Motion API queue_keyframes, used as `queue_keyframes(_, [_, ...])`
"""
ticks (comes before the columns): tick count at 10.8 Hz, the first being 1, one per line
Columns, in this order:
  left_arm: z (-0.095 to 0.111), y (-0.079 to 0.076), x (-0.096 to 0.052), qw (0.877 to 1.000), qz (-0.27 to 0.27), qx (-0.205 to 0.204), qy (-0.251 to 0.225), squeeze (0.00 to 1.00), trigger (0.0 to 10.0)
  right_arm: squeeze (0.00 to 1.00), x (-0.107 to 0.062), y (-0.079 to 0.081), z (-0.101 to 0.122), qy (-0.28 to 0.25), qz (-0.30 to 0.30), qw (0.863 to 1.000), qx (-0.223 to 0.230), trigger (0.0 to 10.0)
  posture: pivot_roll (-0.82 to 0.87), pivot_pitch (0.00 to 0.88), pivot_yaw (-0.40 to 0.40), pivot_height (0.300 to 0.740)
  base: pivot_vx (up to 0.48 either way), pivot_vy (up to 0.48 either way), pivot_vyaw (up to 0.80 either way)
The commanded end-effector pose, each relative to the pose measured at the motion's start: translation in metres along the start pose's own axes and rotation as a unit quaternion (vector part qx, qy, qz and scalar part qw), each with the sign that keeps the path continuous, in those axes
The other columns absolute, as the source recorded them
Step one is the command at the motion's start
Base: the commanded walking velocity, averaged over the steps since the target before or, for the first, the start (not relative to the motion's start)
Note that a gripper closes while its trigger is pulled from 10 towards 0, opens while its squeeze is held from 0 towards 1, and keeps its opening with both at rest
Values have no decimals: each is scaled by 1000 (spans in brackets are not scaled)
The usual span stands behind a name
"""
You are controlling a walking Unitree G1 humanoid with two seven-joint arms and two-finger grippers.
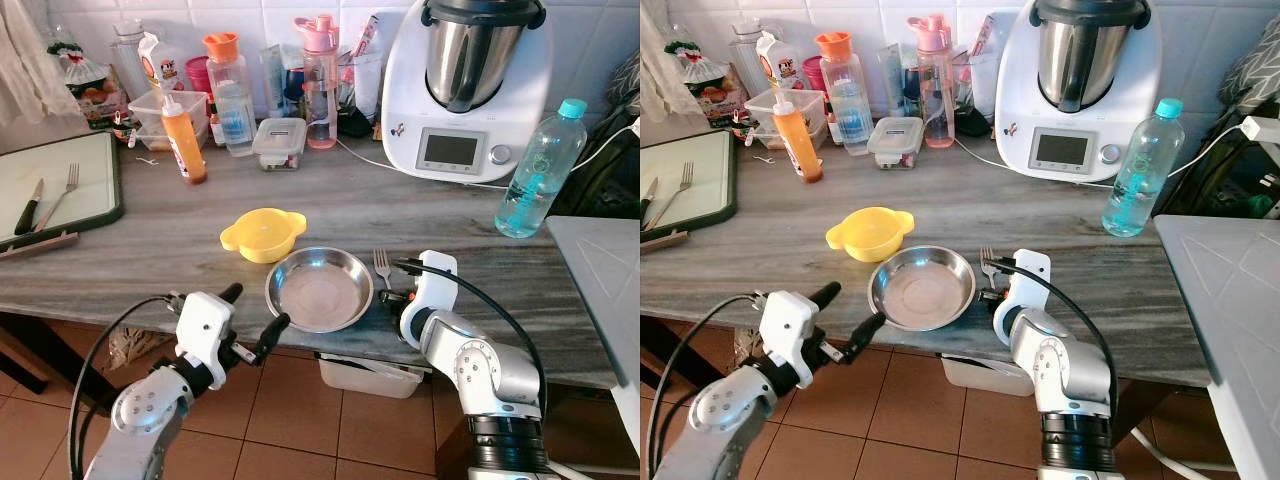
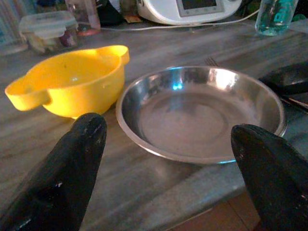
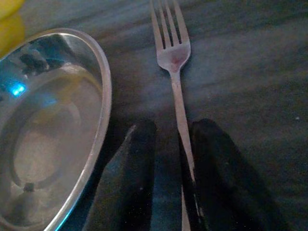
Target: Setting the table
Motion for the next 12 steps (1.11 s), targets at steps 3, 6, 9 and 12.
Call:
queue_keyframes(3, [-2, 1, 3, 1000, 0, 11, 1, 0, 10000, 1000, 0, -6, -4, 12, -8, 1000, 0, 10000, 55, 0, 36, 740, 0, 0, 0])
queue_keyframes(6, [-2, 4, 2, 1000, 4, 13, -4, 0, 10000, 1000, -6, -6, 8, -26, -2, 999, -37, 10000, 53, 0, 35, 740, 0, 0, 0])
queue_keyframes(9, [-4, 7, 3, 1000, 4, 12, -5, 0, 10000, 1000, -11, -6, 13, -49, 1, 996, -70, 10000, 48, 0, 33, 740, 0, 0, 0])
queue_keyframes(12, [-8, 12, -1, 1000, 10, 11, -4, 0, 10000, 1000, -17, -9, 21, -76, -4, 994, -82, 10000, 50, 0, 32, 740, 0, 0, 0])
Point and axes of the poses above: a point about 5 cm out from each wrist's last joint towards the gripper, its own x axis pointing out of the wrist towards the gripper, its own z axis along the axis of the wrist's last joint, y = z × x, the point moved 3 cm from there along x, pointing out of the wrist towards the gripper, and after that the axes turned 2 degrees about x, right-handed, at the moved point
